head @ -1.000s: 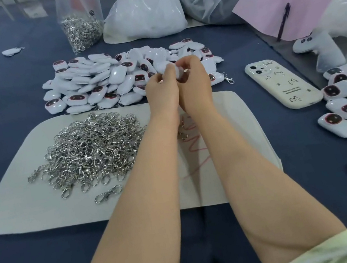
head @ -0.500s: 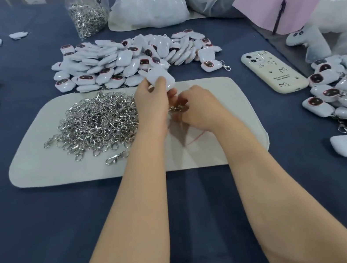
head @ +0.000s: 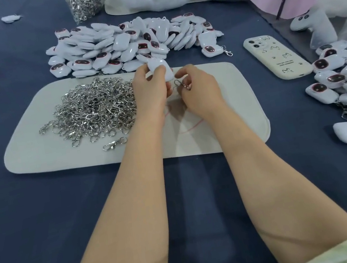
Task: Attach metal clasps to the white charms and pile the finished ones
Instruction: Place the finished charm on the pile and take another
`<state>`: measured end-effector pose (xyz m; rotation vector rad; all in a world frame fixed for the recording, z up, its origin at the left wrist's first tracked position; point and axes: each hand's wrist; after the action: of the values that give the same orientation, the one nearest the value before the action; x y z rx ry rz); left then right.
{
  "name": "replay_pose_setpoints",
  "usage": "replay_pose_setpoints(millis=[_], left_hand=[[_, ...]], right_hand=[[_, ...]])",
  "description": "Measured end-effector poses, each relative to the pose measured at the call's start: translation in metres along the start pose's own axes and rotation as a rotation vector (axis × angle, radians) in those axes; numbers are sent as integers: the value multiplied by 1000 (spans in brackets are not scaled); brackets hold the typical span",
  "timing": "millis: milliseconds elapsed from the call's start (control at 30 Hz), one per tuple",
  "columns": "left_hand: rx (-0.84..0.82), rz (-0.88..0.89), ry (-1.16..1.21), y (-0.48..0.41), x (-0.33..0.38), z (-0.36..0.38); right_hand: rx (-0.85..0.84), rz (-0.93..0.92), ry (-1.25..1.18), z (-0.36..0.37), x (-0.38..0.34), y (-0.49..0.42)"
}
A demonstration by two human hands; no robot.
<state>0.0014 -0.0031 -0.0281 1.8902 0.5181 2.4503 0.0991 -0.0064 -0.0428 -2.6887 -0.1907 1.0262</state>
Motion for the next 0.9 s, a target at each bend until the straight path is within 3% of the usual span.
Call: replay_pose_setpoints(millis=[333,533,700,900], left_hand=[[-47,63,-92,-1,0,2],[-81,143,-166,-1,-6,3],[-17,160,-295,-4,-6,4],[-67,123,-288,0,-3,7]], right_hand=[[323,184,-659,-13,1,-3],[392,214,-882,-15,2,-5],[395,238,-1077,-14,-4,-6],[412,219,-1142,-14,-5,-6]])
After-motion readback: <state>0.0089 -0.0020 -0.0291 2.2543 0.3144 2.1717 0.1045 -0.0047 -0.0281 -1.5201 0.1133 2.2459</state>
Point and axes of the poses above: each hand's wrist, its own y-axis away from the middle knuckle, its own z-axis out of the palm, x = y × z, and after that the axes turned 10 degrees about -z, right-handed
